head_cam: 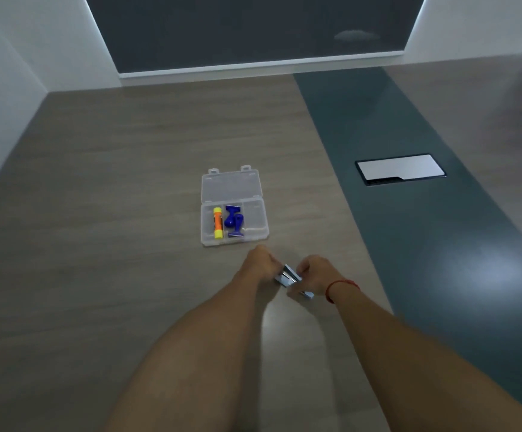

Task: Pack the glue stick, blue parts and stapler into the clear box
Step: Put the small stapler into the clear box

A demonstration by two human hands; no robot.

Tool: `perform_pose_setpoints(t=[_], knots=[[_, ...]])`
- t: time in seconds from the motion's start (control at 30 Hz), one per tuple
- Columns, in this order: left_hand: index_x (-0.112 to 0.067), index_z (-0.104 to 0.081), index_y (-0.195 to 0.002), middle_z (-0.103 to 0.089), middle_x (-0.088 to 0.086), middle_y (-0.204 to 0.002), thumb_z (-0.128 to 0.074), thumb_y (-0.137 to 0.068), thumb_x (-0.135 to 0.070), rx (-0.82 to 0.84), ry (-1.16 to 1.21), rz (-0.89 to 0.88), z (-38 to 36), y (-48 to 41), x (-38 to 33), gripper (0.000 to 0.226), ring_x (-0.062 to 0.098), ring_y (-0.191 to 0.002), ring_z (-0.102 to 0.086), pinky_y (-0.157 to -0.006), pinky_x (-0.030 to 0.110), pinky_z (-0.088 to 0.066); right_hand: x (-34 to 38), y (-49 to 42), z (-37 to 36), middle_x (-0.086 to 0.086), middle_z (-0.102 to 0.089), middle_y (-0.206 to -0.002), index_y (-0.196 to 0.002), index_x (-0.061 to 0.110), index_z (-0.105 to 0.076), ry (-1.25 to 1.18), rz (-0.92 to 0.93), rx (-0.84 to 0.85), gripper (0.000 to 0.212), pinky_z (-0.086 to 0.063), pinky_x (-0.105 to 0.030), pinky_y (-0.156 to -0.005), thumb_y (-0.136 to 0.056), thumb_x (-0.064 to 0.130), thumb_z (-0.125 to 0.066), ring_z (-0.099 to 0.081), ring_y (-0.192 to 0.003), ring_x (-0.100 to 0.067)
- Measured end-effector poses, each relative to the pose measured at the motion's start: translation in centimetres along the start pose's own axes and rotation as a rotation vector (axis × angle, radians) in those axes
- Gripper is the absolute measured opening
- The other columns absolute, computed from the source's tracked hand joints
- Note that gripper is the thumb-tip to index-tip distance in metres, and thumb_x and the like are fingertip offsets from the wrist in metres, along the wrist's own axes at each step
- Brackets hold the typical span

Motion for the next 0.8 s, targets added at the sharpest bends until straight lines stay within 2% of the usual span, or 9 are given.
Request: perform_pose_setpoints(t=[0.07, 0.13, 0.2, 0.3, 0.4, 0.5, 0.6, 0.7, 0.8], knots=[[0.0, -0.076, -0.1, -0.075, 0.017, -0.105, -0.069, -0.08, -0.019, 0.016, 0.0, 0.003, -1.8, 0.2, 0.8, 0.028, 0.029, -0.098, -0.071, -0.086, 0.034, -0.056, -0.5, 0.7, -1.1, -0.008, -0.064, -0.095, -0.098, 0.006, -0.069, 0.035, 0.021, -0.019, 0.047, -0.049, -0.03, -0.075, -0.059, 0.023, -0.087, -0.062, -0.086, -0.024], [0.002, -0.075, -0.101, -0.074, 0.018, -0.106, -0.07, -0.082, -0.017, -0.019, 0.043, 0.012, -2.6, 0.4, 1.3, 0.027, 0.03, -0.098, -0.071, -0.085, 0.035, -0.057, -0.5, 1.3, -1.6, -0.016, -0.066, -0.109, -0.103, 0.004, -0.066, 0.073, 0.031, -0.081, 0.045, -0.05, -0.034, -0.082, -0.065, 0.02, -0.082, -0.064, -0.1, -0.032], [0.003, -0.074, -0.1, -0.074, 0.017, -0.105, -0.069, -0.083, -0.016, -0.052, 0.084, 0.022, -2.4, 0.5, 1.5, 0.026, 0.03, -0.098, -0.07, -0.085, 0.032, -0.056, 0.0, 1.4, -1.8, -0.02, -0.065, -0.115, -0.105, 0.003, -0.065, 0.096, 0.034, -0.101, 0.041, -0.05, -0.036, -0.084, -0.07, 0.019, -0.077, -0.064, -0.105, -0.036], [0.003, -0.076, -0.095, -0.074, 0.019, -0.102, -0.064, -0.085, -0.012, -0.12, 0.127, -0.006, -0.5, 0.0, 0.8, 0.022, 0.031, -0.098, -0.07, -0.089, 0.034, -0.056, 1.4, 0.7, -1.1, -0.021, -0.065, -0.116, -0.106, 0.002, -0.064, 0.095, 0.049, -0.107, 0.043, -0.051, -0.036, -0.083, -0.07, 0.02, -0.078, -0.064, -0.104, -0.036], [0.006, -0.074, -0.086, -0.074, 0.023, -0.093, -0.056, -0.086, -0.008, -0.241, 0.131, -0.074, 3.2, -1.0, -0.3, 0.023, 0.035, -0.09, -0.07, -0.079, 0.036, -0.058, 3.9, -0.7, 0.7, -0.02, -0.064, -0.118, -0.108, 0.0, -0.063, 0.054, 0.053, -0.132, 0.048, -0.049, -0.035, -0.081, -0.069, 0.022, -0.081, -0.063, -0.106, -0.036], [0.004, -0.071, -0.083, -0.071, 0.025, -0.092, -0.049, -0.088, -0.01, -0.393, 0.114, -0.061, 7.9, -2.3, 0.5, 0.027, 0.037, -0.087, -0.068, -0.074, 0.036, -0.053, 7.2, -2.7, 2.6, -0.023, -0.067, -0.111, -0.095, 0.003, -0.063, -0.033, 0.055, -0.181, 0.032, -0.039, -0.029, -0.068, -0.074, 0.023, -0.076, -0.064, -0.093, -0.035], [0.0, -0.069, -0.103, -0.065, 0.025, -0.113, -0.048, -0.087, -0.015, -0.491, 0.062, 0.055, 12.5, -3.8, 2.6, 0.03, 0.04, -0.107, -0.063, -0.089, 0.042, -0.053, 10.6, -5.2, 3.3, -0.019, -0.064, -0.099, -0.087, 0.009, -0.057, -0.096, 0.049, -0.207, 0.023, -0.038, -0.027, -0.068, -0.075, 0.019, -0.073, -0.056, -0.08, -0.029], [0.0, -0.053, -0.129, -0.052, 0.022, -0.136, -0.047, -0.09, -0.009, -0.452, 0.057, 0.208, 14.5, -5.2, 4.2, 0.041, 0.038, -0.127, -0.049, -0.105, 0.041, -0.044, 12.5, -7.4, 2.6, -0.016, -0.059, -0.097, -0.092, 0.008, -0.058, -0.123, 0.026, -0.199, 0.026, -0.043, -0.029, -0.07, -0.075, 0.015, -0.075, -0.059, -0.085, -0.029], [0.001, -0.054, -0.125, -0.057, 0.021, -0.132, -0.044, -0.093, -0.008, -0.358, 0.132, 0.218, 14.5, -7.0, 4.5, 0.035, 0.035, -0.122, -0.055, -0.094, 0.034, -0.046, 13.5, -8.8, 1.9, -0.022, -0.065, -0.115, -0.11, -0.002, -0.063, -0.114, -0.003, -0.219, 0.035, -0.053, -0.035, -0.082, -0.078, 0.01, -0.072, -0.065, -0.104, -0.037]])
Point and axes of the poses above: each hand's wrist, its own y-axis away from the middle knuckle, its own z-axis out of the back of the hand, x = y × z, the point moved 5 cm from there along -y, towards the middle knuckle
